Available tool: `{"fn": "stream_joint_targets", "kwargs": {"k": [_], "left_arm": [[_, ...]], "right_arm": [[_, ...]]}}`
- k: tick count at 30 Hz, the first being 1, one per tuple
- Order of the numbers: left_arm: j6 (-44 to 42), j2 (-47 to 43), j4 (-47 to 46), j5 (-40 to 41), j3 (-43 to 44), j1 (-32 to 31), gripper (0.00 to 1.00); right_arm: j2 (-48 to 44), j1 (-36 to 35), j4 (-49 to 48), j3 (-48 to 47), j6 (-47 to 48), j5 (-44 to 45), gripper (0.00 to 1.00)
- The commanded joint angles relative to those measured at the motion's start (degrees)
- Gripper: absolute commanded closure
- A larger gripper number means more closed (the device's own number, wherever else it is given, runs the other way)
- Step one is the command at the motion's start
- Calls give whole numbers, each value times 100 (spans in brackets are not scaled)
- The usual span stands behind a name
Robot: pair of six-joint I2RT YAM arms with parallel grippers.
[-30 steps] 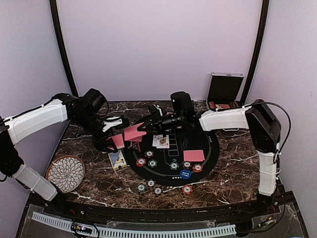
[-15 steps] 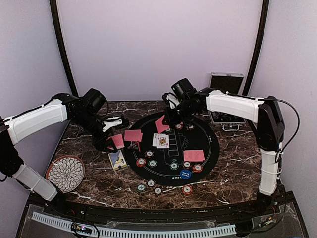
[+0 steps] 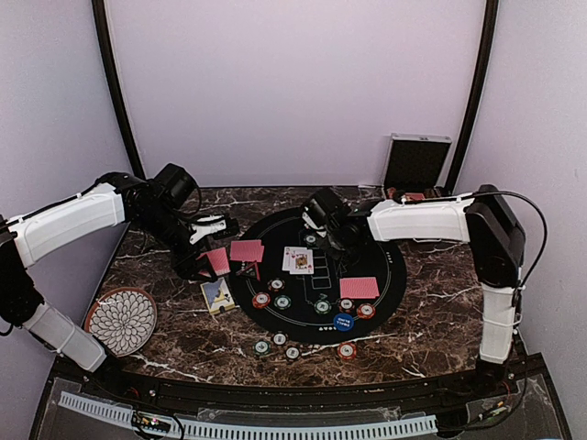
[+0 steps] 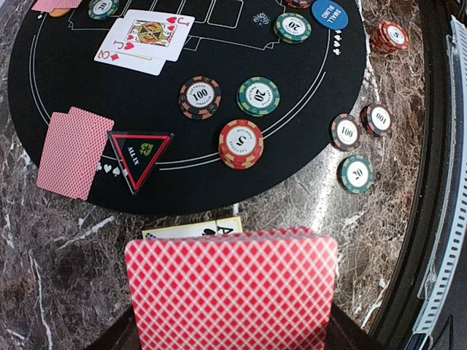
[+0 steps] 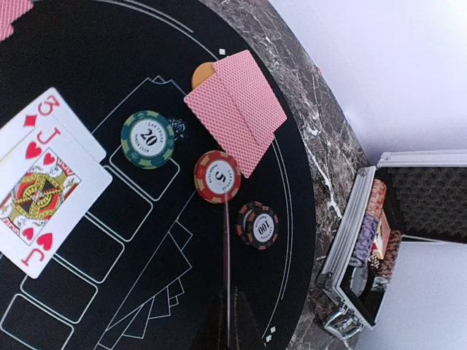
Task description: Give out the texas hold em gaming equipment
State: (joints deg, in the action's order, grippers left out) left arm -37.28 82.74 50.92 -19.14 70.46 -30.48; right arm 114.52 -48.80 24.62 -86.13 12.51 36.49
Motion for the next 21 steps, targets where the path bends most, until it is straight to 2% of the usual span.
{"fn": "stream_joint_targets", "kwargs": {"k": [1,10,21], "left_arm": [[-34,-158,85,-58,-17,27,100],[-43,-192,68,-54,-50,25,100],[-45,-180,44,-52,-52,29,100]], "right_arm": [[-60,-157,-1132,329,939,538,100],[596,-382,-1600,291,1487,678,100],[851,-556,-1805,392,1675,637,100]]}}
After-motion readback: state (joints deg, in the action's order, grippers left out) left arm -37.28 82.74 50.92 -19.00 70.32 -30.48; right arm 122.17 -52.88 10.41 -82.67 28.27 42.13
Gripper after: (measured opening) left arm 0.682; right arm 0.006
